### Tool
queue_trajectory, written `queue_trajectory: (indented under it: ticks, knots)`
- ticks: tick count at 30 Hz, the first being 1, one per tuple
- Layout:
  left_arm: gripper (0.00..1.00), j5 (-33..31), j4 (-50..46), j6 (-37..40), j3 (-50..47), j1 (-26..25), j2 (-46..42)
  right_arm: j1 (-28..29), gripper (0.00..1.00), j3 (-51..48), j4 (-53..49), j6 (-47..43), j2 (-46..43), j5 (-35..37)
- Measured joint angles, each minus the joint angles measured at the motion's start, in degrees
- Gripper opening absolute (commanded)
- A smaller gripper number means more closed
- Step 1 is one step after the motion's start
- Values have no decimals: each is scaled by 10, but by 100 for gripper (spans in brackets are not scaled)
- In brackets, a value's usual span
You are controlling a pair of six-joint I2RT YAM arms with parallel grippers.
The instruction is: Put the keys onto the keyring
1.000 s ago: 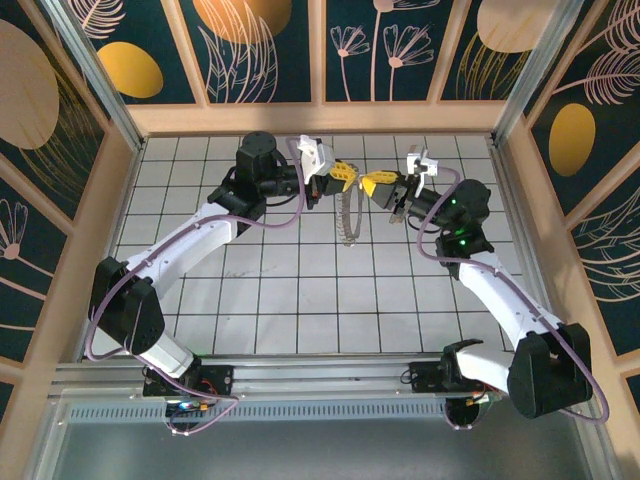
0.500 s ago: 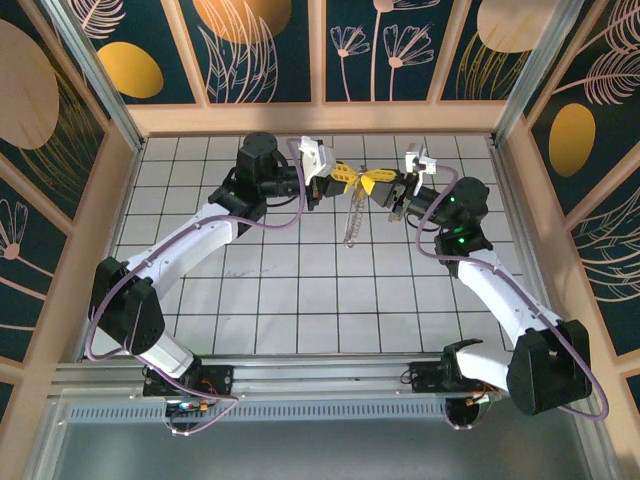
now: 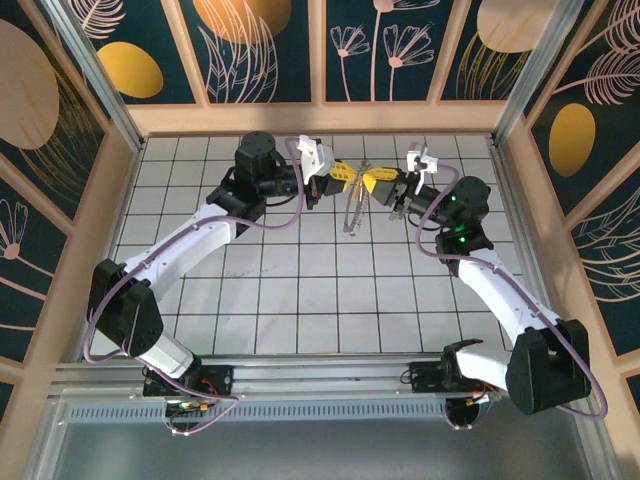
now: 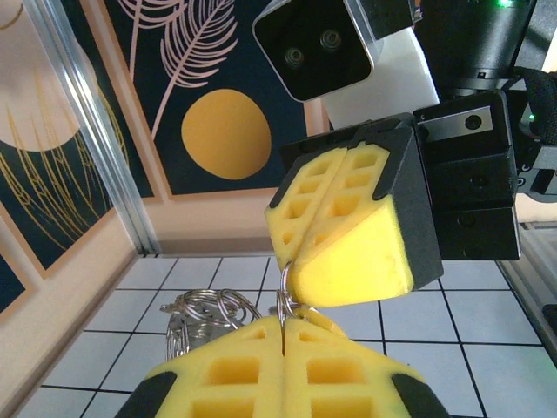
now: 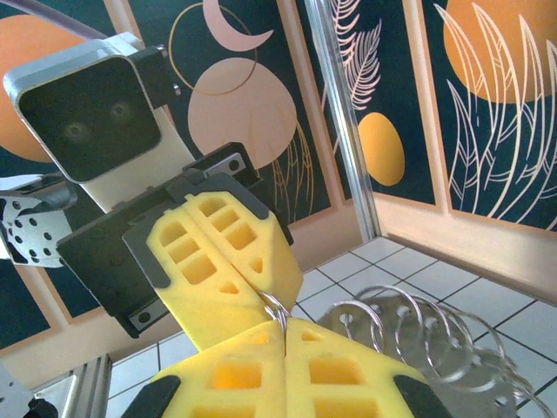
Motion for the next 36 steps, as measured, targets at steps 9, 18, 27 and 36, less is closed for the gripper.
queue_trajectory:
  ticks: [9,18,27,36]
  knots:
    - [0,0,5,0,-4,0,-6,-6,0,-3,1,1,0,-3]
    - [0,-1,47,-20,-23,0,-9,-7,0,-7,28,29,23,-39]
    - [0,0,103,-65,-43,0,-9,-4,0,-7,50,48,33,-54]
    - [0,0,149,-94,-49,-2,-8,-25,34,-14,40,51,30,-51]
